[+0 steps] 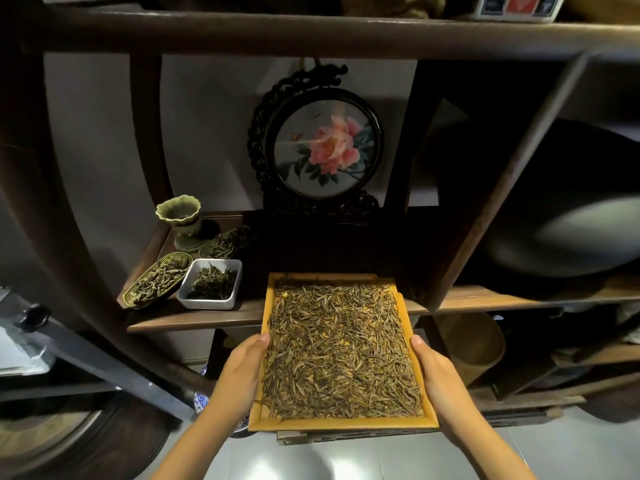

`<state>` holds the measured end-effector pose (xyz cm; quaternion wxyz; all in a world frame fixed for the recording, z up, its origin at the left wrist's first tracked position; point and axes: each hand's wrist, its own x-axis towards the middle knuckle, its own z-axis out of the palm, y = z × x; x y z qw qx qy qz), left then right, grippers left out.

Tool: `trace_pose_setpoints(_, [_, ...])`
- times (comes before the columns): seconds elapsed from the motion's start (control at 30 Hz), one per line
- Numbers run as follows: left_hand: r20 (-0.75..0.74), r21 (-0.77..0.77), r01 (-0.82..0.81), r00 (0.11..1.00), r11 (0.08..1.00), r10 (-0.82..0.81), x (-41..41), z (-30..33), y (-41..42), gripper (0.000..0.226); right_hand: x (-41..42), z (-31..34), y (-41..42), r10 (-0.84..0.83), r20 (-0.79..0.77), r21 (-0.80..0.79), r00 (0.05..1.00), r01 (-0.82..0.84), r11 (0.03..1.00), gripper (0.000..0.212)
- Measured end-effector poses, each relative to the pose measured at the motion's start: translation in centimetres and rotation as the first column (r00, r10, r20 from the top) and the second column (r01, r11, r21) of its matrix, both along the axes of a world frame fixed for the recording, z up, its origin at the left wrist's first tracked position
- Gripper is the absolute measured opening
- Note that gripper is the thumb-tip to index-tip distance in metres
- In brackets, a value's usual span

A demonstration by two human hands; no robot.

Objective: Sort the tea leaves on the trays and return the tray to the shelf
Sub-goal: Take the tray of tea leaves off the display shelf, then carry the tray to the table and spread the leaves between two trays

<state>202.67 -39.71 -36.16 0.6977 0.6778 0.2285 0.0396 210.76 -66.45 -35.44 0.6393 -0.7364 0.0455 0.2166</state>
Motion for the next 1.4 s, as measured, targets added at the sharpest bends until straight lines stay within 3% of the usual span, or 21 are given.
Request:
trace_pose_setpoints(0.23, [0.036,-0.019,0.047,0.998,0.999,-0.046,-0.8,0.0,0.8,0.032,-2.1,-0.7,0.4,-0.056,0.066,-0.030,0.996,0.058,0.998,0.043])
trace_pose_setpoints(0.43, [0.096,0.039,0.233,0.967,0.972,-0.236,-0.6,0.2,2.8,0.034,-5.7,0.0,1.8,-0.221,0.161,-0.094,0.962,0.238,0.967,0.043])
trace_pose_setpoints(0.7, [0.136,0.075,0.563,0.812,0.823,-0.567,-1.6,2.4,3.8,0.031,-16.6,0.8,3.5,-0.515,0.161,0.033,0.842,0.517,0.855,0.034])
trace_pose_setpoints(0.8, [0.118,0.100,0.680,0.717,0.727,-0.687,-2.9,2.5,2.2,0.032,-22.2,0.9,3.2,-0.645,0.154,0.003,0.749,0.652,0.758,0.035])
trace_pose_setpoints(0.93, [0.075,0.128,0.798,0.585,0.589,-0.808,-5.1,2.4,-1.9,0.035,-30.3,1.8,2.7,-0.725,0.333,-0.119,0.603,0.789,0.602,0.040])
trace_pose_setpoints(1.0, [0.075,0.121,0.860,0.489,0.495,-0.869,-6.8,2.1,-4.7,0.036,-34.4,1.9,2.0,-0.775,0.346,-0.129,0.529,0.845,0.519,0.045])
trace_pose_setpoints(1.17, [0.091,0.108,0.957,0.259,0.268,-0.962,-12.9,2.2,-12.8,0.035,-45.0,1.8,-0.4,-0.867,0.416,-0.173,0.273,0.960,0.220,0.044])
trace_pose_setpoints(1.4, [0.078,0.178,0.980,-0.107,-0.091,-0.991,-24.3,3.3,-24.2,0.035,-59.8,2.8,-1.4,-0.958,0.252,-0.063,-0.138,0.985,-0.159,0.043])
